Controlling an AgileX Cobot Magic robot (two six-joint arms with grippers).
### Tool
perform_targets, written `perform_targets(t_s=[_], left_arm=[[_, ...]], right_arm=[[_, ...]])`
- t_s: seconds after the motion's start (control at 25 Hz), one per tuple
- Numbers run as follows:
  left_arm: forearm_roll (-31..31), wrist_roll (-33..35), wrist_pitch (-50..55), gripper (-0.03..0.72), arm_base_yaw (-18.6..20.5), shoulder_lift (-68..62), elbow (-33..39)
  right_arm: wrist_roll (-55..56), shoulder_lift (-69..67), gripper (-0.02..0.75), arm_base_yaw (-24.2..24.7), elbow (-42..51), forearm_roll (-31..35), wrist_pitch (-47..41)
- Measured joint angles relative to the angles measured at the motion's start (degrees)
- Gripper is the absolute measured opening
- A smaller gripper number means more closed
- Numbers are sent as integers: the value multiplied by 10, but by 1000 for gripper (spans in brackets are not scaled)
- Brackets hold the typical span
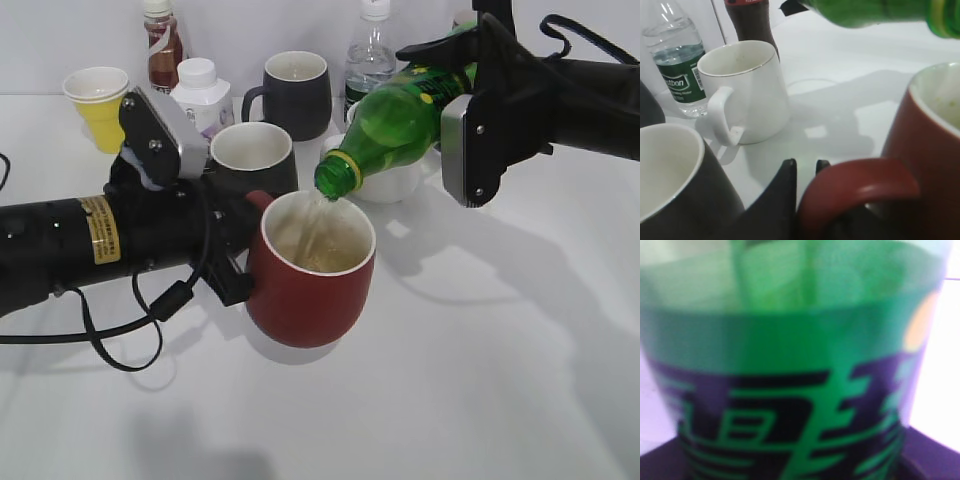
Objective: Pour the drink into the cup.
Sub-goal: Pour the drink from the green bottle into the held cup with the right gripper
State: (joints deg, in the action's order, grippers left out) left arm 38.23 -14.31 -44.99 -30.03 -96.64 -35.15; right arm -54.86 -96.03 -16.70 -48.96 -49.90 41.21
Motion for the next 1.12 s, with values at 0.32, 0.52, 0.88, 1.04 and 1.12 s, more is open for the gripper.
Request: perform_targets(t_s=[0.32, 0.52, 0.88, 1.04, 1.12], left_arm=[[0, 1, 0, 85, 0, 0, 0], [1, 1, 0, 85, 0, 0, 0], [1, 1, 0, 85, 0, 0, 0], [1, 1, 0, 85, 0, 0, 0], [1, 1, 0, 85, 0, 0, 0]], right_arm=[[0, 0, 428, 0, -1, 1, 1], [0, 0, 428, 0, -1, 1, -7], [0, 0, 428, 0, -1, 3, -8], [3, 0, 428, 0, -1, 3, -8], [25, 0, 428, 0, -1, 4, -8]])
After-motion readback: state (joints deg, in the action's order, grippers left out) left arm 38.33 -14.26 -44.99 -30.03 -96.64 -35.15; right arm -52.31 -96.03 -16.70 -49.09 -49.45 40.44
